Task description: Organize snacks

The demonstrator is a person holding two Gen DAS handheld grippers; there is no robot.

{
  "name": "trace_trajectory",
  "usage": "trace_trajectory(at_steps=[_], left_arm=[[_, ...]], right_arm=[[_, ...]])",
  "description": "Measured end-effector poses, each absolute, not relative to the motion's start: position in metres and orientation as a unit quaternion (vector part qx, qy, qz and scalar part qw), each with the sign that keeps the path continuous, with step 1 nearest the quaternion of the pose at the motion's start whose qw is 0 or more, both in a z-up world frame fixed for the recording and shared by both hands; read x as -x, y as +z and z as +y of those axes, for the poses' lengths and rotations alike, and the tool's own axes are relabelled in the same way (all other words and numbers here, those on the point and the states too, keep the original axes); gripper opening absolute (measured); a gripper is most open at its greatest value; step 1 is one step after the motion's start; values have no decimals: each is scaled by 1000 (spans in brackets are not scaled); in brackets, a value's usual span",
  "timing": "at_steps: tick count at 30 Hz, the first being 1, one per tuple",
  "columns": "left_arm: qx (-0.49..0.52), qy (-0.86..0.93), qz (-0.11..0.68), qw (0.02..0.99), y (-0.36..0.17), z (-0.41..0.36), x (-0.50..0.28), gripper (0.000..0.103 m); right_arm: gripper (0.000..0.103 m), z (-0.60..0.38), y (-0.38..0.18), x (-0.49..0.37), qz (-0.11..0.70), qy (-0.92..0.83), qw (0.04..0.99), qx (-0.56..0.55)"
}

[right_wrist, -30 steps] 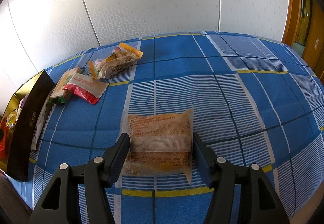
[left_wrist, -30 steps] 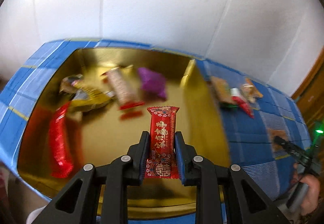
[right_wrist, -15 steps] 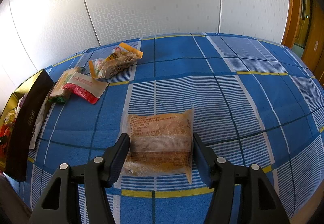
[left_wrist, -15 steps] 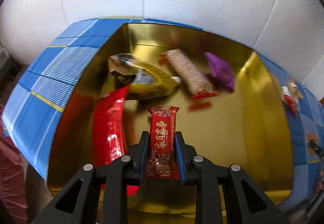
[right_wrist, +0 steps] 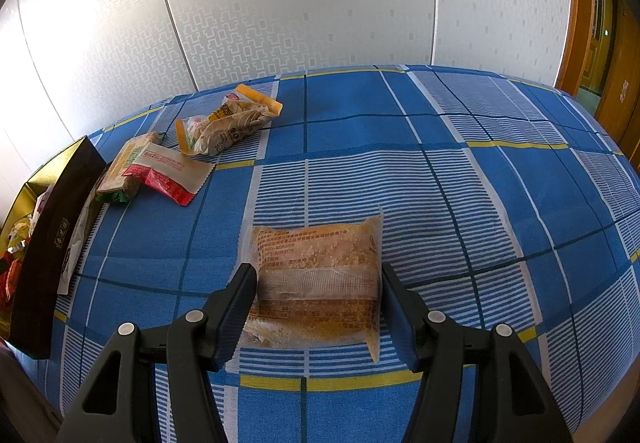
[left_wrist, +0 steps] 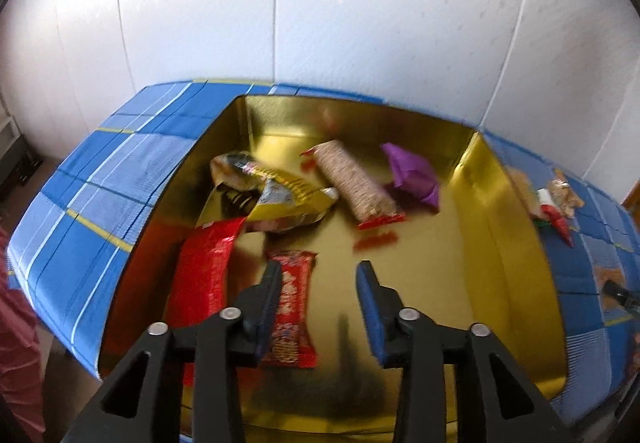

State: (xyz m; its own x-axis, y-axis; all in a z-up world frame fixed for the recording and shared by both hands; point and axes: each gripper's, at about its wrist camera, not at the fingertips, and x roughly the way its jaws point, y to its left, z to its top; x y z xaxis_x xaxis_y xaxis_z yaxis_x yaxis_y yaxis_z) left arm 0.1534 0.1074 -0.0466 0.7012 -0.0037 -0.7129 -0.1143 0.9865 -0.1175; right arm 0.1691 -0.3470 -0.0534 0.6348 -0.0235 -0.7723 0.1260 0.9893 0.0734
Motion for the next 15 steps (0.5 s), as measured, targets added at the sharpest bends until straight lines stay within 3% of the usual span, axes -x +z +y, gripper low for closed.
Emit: trace_trajectory(at_steps=[2, 8, 10, 15], left_arm=[[74, 26, 378, 923, -46, 106, -154, 57], [46, 13, 366, 929, -45, 92, -158, 59], [43, 9, 364, 931, -44, 89, -158, 66], [43, 0, 352, 935, -43, 87, -162, 70]], right_arm=[[62, -347, -53, -169, 425, -41, 902, -60], [59, -349, -53, -169, 421, -33, 903, -77], [58, -349, -51, -168, 417, -29, 905, -85], [52, -338, -47, -168, 404, -13, 912, -72]])
